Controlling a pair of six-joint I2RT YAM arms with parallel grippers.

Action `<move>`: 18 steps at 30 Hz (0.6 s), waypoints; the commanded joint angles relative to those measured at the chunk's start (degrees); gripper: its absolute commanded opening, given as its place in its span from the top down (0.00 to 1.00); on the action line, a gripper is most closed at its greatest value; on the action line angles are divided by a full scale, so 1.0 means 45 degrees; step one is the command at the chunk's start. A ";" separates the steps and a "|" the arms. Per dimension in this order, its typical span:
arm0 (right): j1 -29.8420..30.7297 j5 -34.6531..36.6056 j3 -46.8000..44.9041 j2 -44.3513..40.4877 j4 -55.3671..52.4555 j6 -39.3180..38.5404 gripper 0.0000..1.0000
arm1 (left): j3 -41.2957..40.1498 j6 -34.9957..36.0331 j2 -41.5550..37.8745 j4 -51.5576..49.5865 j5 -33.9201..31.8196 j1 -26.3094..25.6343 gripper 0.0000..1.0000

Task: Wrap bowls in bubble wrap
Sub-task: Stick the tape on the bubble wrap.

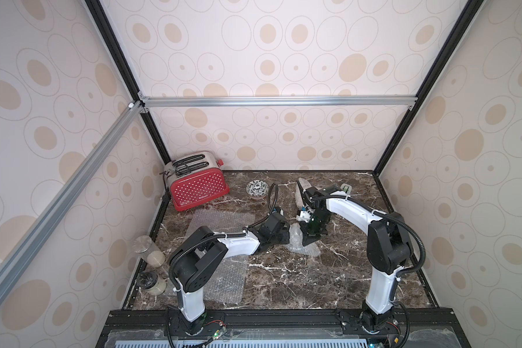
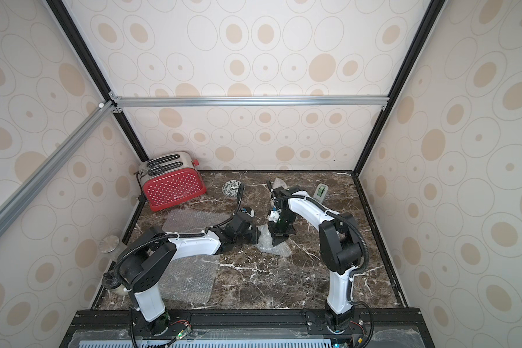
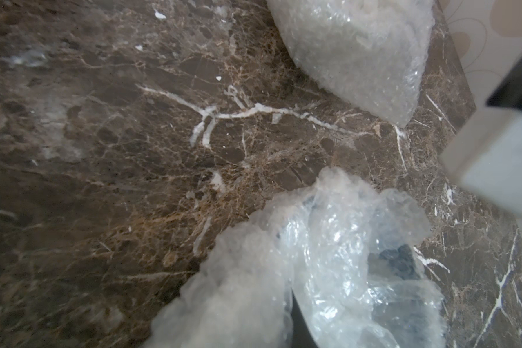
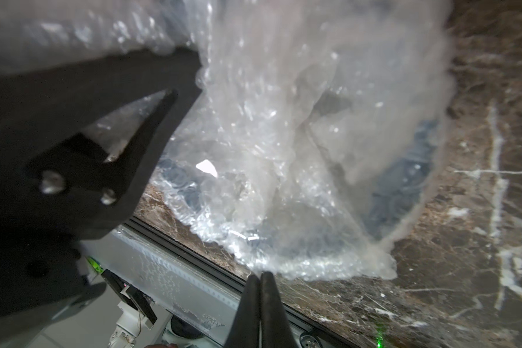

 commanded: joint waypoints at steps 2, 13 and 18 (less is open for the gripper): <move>0.0080 0.0693 0.0100 0.0052 -0.0620 -0.0318 0.93 | 0.0150 0.0083 -0.0374 0.0372 -0.0045 0.0080 0.84; 0.0114 0.0054 -0.0028 0.0126 -0.0318 -0.0188 0.87 | 0.0108 0.0028 -0.0350 0.0453 -0.0025 0.0080 0.84; 0.0145 0.0107 -0.0151 0.0185 -0.0232 -0.0154 0.84 | 0.0087 0.0044 -0.0367 0.0453 -0.0084 0.0079 0.84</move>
